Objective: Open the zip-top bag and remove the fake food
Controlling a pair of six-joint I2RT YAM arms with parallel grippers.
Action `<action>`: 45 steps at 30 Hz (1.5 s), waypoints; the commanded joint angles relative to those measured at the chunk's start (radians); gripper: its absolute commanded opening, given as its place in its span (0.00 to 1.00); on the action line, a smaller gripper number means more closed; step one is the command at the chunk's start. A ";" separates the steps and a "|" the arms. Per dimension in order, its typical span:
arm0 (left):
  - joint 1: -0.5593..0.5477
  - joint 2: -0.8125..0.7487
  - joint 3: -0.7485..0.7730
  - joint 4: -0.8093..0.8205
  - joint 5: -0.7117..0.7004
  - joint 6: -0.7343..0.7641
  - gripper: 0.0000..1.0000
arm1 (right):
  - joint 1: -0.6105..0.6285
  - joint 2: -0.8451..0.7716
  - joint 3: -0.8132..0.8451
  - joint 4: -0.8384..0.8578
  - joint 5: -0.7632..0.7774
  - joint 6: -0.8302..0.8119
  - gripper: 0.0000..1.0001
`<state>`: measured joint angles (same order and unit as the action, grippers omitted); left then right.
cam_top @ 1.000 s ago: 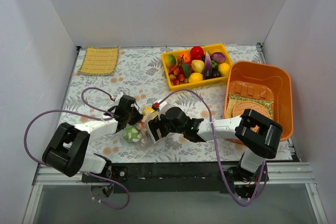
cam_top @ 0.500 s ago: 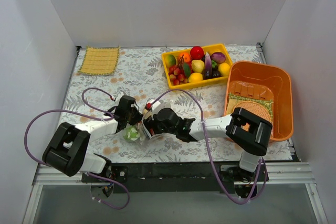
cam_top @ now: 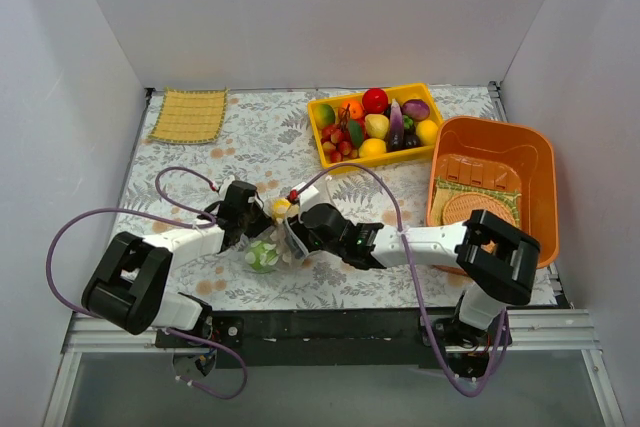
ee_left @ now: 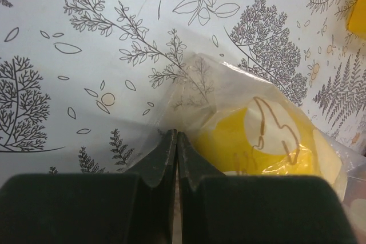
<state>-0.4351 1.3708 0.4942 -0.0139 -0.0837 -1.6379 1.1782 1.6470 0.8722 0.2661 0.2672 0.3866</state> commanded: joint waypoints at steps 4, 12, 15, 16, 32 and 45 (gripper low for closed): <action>0.036 0.002 0.021 -0.106 0.007 0.067 0.00 | -0.012 -0.102 -0.029 -0.050 0.035 -0.025 0.27; 0.064 -0.171 0.058 -0.254 0.016 0.145 0.21 | -0.071 -0.098 -0.025 -0.085 -0.091 -0.071 0.24; 0.065 -0.223 0.050 -0.264 0.061 0.177 0.44 | -0.080 -0.092 -0.022 -0.106 -0.125 -0.084 0.25; 0.065 -0.237 0.047 -0.258 0.121 0.200 0.48 | -0.080 -0.089 -0.028 -0.107 -0.128 -0.087 0.25; 0.026 -0.342 0.015 -0.340 0.339 0.208 0.59 | -0.176 -0.088 -0.114 0.064 -0.259 -0.048 0.40; 0.006 -0.231 0.070 -0.368 0.392 0.231 0.43 | -0.198 -0.075 -0.127 0.096 -0.342 -0.094 0.73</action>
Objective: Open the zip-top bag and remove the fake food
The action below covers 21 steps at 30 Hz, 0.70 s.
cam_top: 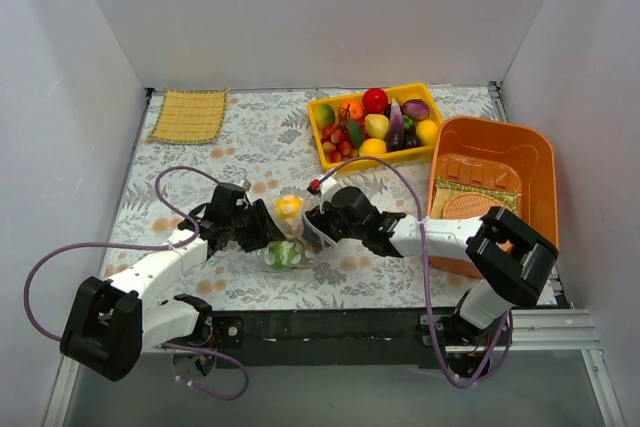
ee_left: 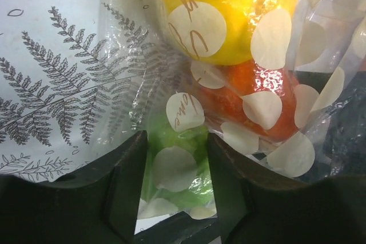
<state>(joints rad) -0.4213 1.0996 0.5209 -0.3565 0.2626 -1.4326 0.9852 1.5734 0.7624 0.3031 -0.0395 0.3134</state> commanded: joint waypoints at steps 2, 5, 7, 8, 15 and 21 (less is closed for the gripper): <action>-0.010 0.054 0.053 -0.024 0.046 0.026 0.31 | -0.005 0.005 -0.017 0.064 -0.045 -0.023 0.74; -0.013 0.068 0.070 -0.030 -0.005 0.020 0.10 | -0.005 0.008 -0.020 0.067 -0.065 -0.030 0.75; -0.013 0.066 0.074 -0.036 -0.035 0.000 0.01 | -0.005 0.004 -0.032 0.071 -0.082 -0.034 0.75; -0.013 0.069 0.079 -0.033 -0.068 -0.006 0.00 | -0.005 0.002 -0.037 0.079 -0.095 -0.040 0.75; -0.011 0.045 0.073 -0.047 -0.229 -0.072 0.00 | -0.006 0.013 -0.043 0.070 -0.080 -0.051 0.61; -0.008 0.028 0.067 -0.065 -0.362 -0.115 0.00 | -0.026 -0.022 -0.048 0.074 -0.022 -0.017 0.31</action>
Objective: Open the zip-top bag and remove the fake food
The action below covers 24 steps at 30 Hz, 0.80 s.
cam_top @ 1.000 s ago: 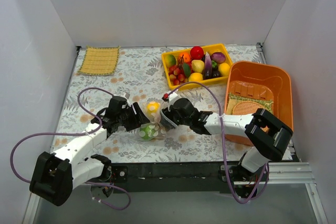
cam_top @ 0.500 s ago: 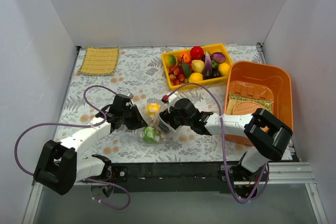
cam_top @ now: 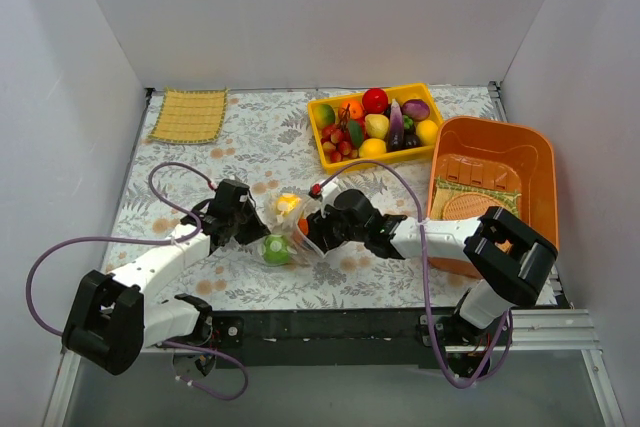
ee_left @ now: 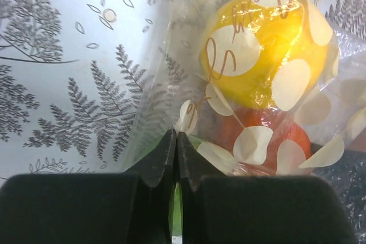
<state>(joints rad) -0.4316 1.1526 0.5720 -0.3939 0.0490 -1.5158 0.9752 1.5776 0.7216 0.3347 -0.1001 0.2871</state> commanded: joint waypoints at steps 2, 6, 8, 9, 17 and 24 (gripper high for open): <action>0.005 -0.025 0.014 -0.028 -0.176 -0.038 0.00 | -0.021 -0.044 -0.008 0.052 0.040 0.015 0.31; 0.016 -0.021 0.015 -0.046 -0.254 -0.052 0.00 | -0.024 -0.074 0.004 0.017 0.077 0.026 0.23; 0.027 -0.025 0.017 -0.046 -0.290 -0.053 0.00 | -0.026 -0.116 -0.001 -0.003 0.127 0.035 0.21; 0.028 -0.027 0.019 -0.042 -0.297 -0.052 0.00 | -0.029 -0.132 -0.002 -0.009 0.137 0.038 0.20; 0.045 0.009 0.054 -0.036 -0.336 -0.055 0.00 | -0.050 -0.195 0.096 -0.149 0.183 0.032 0.16; 0.111 0.027 0.068 -0.028 -0.376 -0.050 0.00 | -0.078 -0.289 0.162 -0.287 0.212 0.034 0.14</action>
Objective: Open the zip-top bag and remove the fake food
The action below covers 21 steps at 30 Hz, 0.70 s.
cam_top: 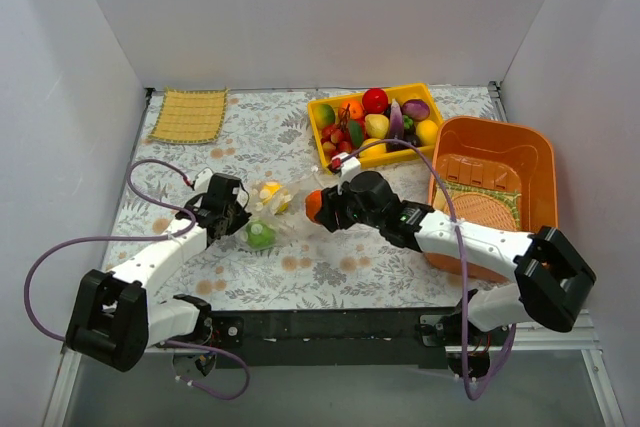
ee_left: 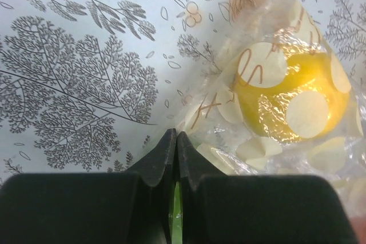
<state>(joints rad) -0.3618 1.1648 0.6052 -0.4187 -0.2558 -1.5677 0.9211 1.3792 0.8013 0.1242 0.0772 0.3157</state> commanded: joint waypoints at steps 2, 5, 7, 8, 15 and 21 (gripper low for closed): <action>0.072 0.021 0.034 0.008 -0.056 0.001 0.00 | -0.037 -0.101 0.113 -0.123 0.039 -0.013 0.15; 0.089 0.024 0.048 0.014 -0.043 0.009 0.00 | -0.085 -0.085 0.191 -0.193 0.053 -0.046 0.15; 0.090 0.024 0.056 0.012 -0.042 0.014 0.00 | -0.152 -0.052 0.245 -0.212 0.049 -0.050 0.14; 0.092 0.021 0.064 0.014 -0.036 0.015 0.00 | -0.180 -0.040 0.260 -0.213 0.035 -0.056 0.13; 0.092 0.010 0.067 0.021 0.021 0.032 0.00 | -0.399 0.157 0.439 -0.193 0.088 -0.092 0.12; 0.092 -0.014 0.044 0.038 0.070 0.034 0.00 | -0.537 0.352 0.602 -0.179 0.098 -0.090 0.11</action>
<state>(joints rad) -0.2760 1.1931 0.6445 -0.4080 -0.2237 -1.5471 0.4564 1.6405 1.2873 -0.0795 0.1535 0.2436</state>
